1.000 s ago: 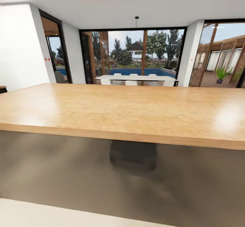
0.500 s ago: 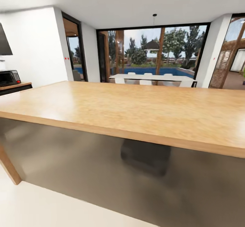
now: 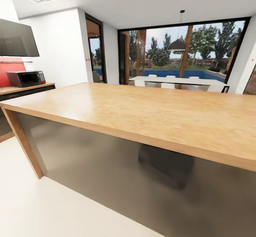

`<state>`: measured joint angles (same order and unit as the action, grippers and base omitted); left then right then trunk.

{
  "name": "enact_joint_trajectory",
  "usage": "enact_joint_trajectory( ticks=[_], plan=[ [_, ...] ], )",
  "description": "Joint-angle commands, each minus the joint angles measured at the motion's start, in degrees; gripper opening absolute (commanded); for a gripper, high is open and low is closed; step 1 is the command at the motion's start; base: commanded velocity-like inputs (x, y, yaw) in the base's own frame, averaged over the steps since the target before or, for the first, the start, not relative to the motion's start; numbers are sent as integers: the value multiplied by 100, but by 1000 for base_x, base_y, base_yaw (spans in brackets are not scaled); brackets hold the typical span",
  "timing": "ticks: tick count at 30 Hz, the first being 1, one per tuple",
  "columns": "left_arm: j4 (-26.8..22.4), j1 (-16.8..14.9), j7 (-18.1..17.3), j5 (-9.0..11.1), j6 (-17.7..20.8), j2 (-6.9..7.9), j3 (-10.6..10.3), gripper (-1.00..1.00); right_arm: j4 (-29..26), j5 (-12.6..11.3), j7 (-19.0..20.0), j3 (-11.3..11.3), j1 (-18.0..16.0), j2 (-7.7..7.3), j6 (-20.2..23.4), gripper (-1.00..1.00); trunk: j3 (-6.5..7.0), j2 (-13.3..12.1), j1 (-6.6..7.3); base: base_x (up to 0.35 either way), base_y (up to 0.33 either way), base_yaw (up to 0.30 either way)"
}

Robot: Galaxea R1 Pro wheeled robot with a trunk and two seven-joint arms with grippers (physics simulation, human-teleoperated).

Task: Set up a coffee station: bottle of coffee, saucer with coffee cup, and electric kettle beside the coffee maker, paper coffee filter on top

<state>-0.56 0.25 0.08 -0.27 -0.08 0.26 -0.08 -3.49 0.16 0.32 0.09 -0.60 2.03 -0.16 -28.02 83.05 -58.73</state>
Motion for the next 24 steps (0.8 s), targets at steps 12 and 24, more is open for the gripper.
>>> enact_joint_trajectory(
  ticks=[12, 24],
  plan=[
    [-6, 1, -4, 5, 7, -8, 10, 100, -2, 10, 3, 2, -1, 8, -2, 100, -50, 2, 0, -24, -22, 275],
    [-6, -4, 5, 145, 33, 3, 17, 100, -2, 10, 3, 8, -1, 8, -2, 100, 47, -318, 176, -2, -3, 275]
  ],
)
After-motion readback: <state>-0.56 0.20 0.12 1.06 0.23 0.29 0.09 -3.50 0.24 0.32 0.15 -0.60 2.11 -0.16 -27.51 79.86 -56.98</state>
